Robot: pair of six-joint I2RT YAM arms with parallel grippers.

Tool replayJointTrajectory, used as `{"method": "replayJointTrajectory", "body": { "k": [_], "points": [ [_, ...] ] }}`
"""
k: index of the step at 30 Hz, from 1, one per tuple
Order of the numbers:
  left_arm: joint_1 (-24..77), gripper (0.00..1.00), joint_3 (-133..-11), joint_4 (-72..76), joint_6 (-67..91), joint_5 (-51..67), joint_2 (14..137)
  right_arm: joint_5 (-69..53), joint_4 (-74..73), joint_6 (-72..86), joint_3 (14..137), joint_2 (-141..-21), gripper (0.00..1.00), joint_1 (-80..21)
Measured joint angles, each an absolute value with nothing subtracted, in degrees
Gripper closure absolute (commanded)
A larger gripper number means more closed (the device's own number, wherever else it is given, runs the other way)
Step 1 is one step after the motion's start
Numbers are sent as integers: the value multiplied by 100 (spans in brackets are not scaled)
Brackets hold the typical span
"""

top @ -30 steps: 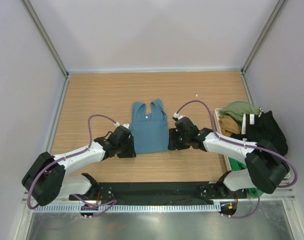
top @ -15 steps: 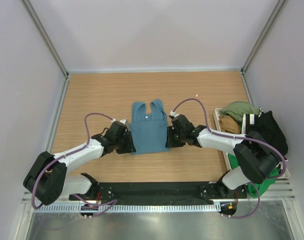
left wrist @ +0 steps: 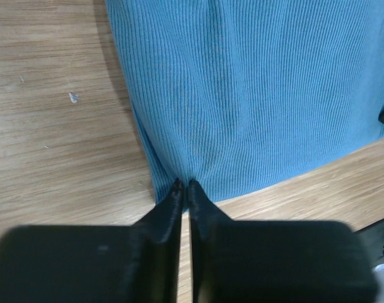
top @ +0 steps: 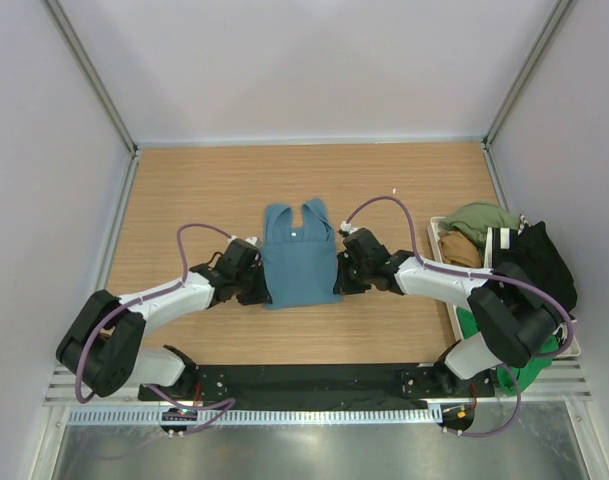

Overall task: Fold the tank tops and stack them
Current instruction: Fold the tank top

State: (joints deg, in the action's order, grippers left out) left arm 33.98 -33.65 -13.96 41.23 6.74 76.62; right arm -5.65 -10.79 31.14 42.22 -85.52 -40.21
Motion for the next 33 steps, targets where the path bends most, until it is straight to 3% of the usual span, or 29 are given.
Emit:
{"method": "replayJointTrajectory", "body": {
  "k": [7,17,25,33],
  "points": [
    [3398,100,-3422,-1533,4086,652,7459,-519,-1160,3109,4222,-8359,99,-4021],
    [3400,98,-2705,-1542,4191,661,5752,-504,-926,3258,3516,-7061,99,-4023],
    [3400,97,-2058,-1514,4499,950,5559,-598,-742,3636,2585,-6624,99,-4182],
    [3465,98,-1979,-1481,4711,1297,5339,-631,-832,3771,2554,-6355,99,-4338]
  ]
}}
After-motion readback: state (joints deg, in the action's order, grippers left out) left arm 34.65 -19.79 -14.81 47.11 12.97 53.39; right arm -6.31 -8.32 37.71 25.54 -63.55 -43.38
